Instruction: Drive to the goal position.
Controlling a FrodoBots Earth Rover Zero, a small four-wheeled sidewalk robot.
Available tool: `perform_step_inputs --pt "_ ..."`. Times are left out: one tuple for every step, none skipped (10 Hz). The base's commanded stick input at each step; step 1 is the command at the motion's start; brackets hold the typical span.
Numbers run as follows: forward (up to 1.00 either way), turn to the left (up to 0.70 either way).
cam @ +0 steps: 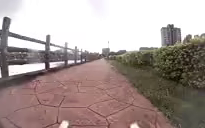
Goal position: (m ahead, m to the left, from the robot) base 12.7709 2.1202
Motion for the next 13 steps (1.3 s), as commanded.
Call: perform_step_inputs --pt "0.70 0.00" --pt "0.70 0.01" --pt "0.70 0.02" --pt "0.70 0.00" --pt "0.70 0.02" --pt "0.70 0.02" --pt "0.70 0.02" --pt "0.70 0.02" --pt "0.70 0.01" --pt "0.70 0.00" --pt "0.70 0.00" --pt "0.70 0.01" --pt "0.70 0.01"
